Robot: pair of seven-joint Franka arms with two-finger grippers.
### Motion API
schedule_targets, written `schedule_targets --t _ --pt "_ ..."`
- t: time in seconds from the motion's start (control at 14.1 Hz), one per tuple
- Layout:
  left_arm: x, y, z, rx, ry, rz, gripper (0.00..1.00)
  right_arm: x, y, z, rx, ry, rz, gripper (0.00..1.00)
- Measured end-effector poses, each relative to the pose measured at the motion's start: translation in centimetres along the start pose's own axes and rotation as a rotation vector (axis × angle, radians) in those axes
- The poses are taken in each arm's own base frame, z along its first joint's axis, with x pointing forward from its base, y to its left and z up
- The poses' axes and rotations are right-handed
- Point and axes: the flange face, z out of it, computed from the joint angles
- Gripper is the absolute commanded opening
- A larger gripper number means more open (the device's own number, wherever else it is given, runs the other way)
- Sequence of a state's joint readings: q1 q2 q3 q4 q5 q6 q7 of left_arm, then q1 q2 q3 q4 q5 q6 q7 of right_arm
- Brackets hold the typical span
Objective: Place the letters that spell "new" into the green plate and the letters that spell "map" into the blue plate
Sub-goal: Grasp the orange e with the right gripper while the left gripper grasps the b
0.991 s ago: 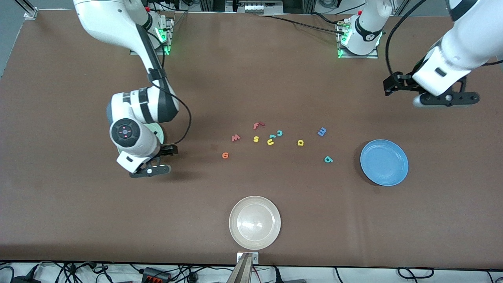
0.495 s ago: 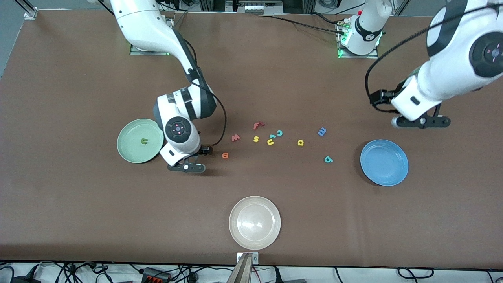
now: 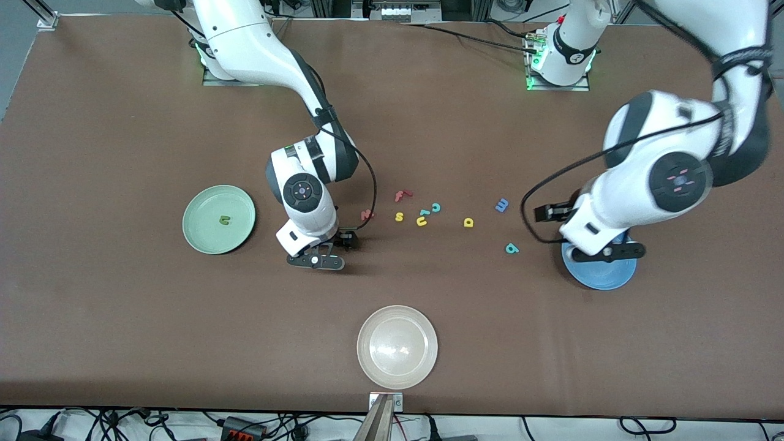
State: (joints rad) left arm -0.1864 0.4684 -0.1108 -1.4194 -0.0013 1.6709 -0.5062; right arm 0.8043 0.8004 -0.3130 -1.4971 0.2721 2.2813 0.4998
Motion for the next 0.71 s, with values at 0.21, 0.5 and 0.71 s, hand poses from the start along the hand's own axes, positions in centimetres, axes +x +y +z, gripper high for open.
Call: schedule_targets --t 0.21,0.5,0.71 --pt "2.9 -0.3 5.6 -0.002 -0.020 -0.139 0.97 -1.0 -1.1 1.2 0.035 -0.029 0.021 0.80" --pt "4.5 -2.0 12.8 -0.070 -0.018 -0.219 0.95 -1.5 -1.4 2.3 0.032 -0.040 0.028 0.66" --pt "4.0 -1.6 16.5 -0.106 0.040 -0.240 0.95 -1.6 -1.5 2.4 0.033 -0.040 0.025 0.60"
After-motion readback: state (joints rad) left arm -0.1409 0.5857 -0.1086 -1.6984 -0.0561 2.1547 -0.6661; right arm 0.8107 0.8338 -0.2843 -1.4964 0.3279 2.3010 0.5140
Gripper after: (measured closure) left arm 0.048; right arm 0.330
